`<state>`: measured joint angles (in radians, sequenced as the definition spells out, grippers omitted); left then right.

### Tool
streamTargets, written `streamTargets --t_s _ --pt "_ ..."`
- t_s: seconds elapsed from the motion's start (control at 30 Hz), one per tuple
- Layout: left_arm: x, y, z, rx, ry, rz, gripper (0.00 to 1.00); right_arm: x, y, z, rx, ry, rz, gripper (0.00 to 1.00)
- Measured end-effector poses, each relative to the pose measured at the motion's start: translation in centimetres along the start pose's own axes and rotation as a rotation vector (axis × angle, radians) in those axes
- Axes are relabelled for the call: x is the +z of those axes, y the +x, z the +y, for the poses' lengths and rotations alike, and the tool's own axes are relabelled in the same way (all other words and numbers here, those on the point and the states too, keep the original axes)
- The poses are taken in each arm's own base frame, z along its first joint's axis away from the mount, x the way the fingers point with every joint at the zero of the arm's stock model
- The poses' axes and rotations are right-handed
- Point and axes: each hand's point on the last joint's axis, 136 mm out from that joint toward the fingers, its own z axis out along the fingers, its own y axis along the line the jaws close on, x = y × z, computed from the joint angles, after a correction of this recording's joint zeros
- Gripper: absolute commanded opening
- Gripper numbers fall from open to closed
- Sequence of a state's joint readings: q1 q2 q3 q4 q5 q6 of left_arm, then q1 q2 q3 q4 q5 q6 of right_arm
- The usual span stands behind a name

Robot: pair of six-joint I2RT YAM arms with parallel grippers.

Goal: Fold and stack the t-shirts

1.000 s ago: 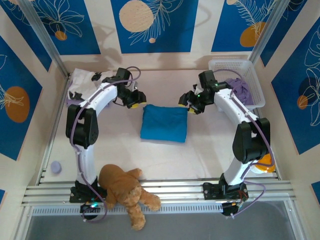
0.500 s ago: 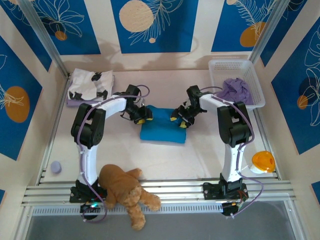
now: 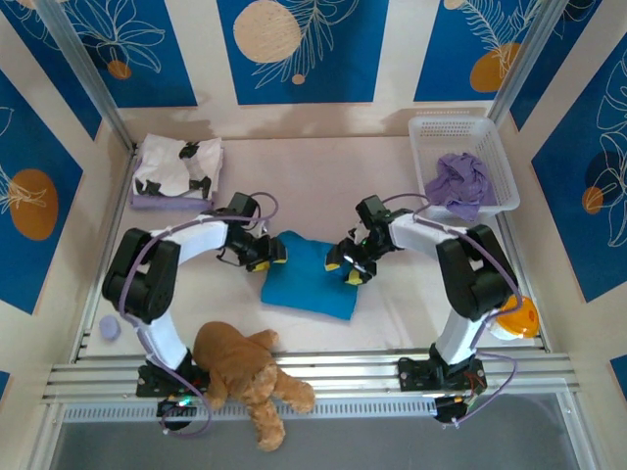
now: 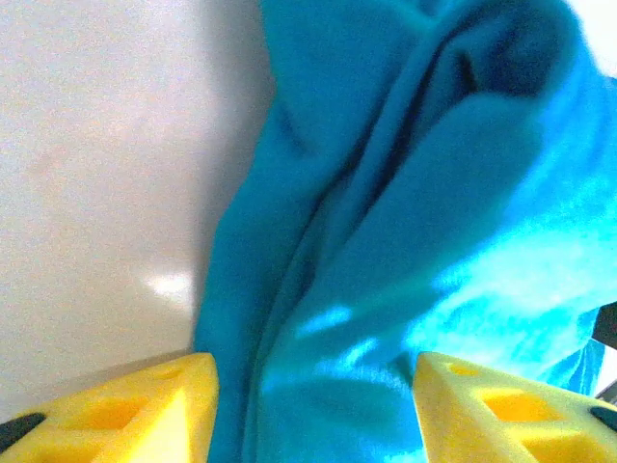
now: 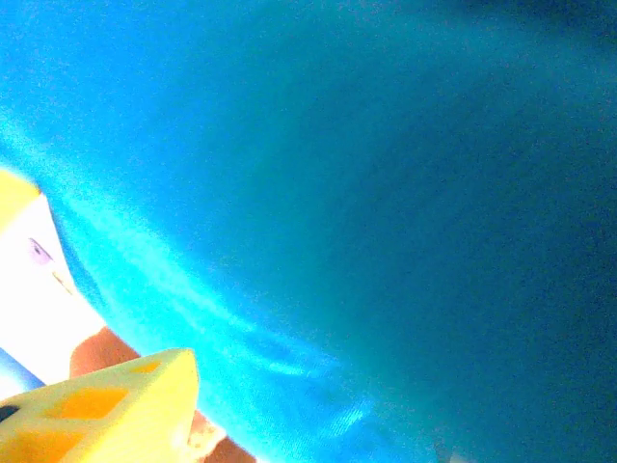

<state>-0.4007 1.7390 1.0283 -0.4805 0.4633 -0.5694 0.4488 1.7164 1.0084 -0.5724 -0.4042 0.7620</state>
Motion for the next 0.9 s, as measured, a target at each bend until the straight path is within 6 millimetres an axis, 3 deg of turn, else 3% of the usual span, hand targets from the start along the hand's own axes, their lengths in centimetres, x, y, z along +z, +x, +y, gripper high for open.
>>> streamTargets --t_s 0.2,0.33,0.57,0.73,0.9 --pt "-4.7 -0.3 -1.3 0.104 -0.041 -0.115 0.59 -3.6 1.3 2.8 -0.087 -0.052 -0.086 0.67" --pt "-5.4 -0.8 -1.3 0.167 -0.090 -0.127 0.63 -5.2 1.2 2.6 -0.083 -0.054 -0.118 0.67" --pt "-2.0 0.4 -0.9 0.255 -0.174 -0.031 0.66 -5.6 0.9 0.6 -0.035 -0.036 -0.122 0.67" --pt "0.8 1.4 -0.4 0.294 -0.221 0.041 0.67 -6.4 0.6 0.3 -0.030 -0.044 -0.138 0.67" --pt "2.3 1.9 -0.1 0.325 -0.271 0.066 0.58 -6.9 0.4 0.1 -0.032 -0.051 -0.149 0.67"
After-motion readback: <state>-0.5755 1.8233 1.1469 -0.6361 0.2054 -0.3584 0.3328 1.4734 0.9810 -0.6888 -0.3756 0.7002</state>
